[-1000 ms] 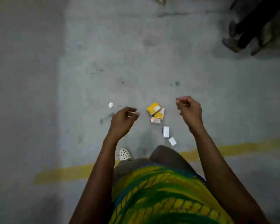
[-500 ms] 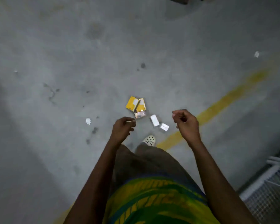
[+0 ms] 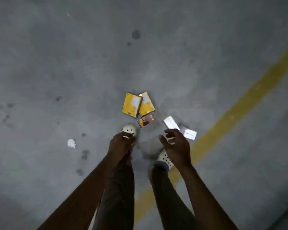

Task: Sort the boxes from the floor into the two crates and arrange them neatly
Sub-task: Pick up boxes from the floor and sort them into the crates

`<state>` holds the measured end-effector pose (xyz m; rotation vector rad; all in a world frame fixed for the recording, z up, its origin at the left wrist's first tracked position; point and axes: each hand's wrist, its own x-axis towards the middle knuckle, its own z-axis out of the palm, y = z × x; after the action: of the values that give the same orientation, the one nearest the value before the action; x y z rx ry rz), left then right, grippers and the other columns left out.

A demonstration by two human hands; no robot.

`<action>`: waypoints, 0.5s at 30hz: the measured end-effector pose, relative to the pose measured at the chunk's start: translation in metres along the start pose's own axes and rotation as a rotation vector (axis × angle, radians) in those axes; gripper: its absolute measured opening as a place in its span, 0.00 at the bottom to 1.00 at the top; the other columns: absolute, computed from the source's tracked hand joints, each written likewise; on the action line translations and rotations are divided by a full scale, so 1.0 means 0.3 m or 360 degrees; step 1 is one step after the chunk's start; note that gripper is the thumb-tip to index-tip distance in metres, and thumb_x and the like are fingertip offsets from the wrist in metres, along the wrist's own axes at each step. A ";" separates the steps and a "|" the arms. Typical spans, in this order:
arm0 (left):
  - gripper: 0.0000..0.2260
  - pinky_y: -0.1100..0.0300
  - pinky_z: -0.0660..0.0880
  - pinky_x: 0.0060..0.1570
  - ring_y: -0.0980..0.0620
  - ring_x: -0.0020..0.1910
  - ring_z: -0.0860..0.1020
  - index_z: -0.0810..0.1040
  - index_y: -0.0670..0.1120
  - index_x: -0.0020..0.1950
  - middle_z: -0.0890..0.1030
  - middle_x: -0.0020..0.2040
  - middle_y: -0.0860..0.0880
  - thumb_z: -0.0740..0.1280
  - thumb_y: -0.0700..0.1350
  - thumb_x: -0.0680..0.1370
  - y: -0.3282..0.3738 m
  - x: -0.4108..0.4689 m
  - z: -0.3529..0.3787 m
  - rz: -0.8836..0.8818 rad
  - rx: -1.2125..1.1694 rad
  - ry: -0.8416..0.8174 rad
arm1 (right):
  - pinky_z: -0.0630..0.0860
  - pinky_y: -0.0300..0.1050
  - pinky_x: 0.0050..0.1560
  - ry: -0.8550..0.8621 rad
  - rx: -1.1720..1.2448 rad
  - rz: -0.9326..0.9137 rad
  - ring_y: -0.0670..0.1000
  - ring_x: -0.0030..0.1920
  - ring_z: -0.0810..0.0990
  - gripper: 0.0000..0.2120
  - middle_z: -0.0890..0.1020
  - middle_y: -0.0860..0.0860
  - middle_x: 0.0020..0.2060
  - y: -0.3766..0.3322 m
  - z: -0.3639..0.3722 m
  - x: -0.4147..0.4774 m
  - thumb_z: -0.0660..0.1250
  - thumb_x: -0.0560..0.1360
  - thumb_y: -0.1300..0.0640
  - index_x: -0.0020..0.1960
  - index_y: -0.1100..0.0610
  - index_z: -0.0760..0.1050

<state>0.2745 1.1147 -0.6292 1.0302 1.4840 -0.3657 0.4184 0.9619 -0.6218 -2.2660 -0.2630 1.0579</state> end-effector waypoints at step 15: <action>0.54 0.38 0.66 0.67 0.45 0.72 0.65 0.57 0.50 0.76 0.66 0.70 0.48 0.82 0.49 0.54 -0.078 1.181 0.235 0.0191 0.0420 0.0809 | 0.52 0.73 0.72 0.0158 -0.1062 0.0110 0.63 0.71 0.67 0.55 0.66 0.57 0.72 0.392 0.830 0.953 0.76 0.64 0.38 0.81 0.51 0.51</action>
<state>0.3466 1.1841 -0.9772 1.4944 1.8443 -0.2246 0.4118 1.1001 -0.9939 -2.9256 -0.5672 0.9840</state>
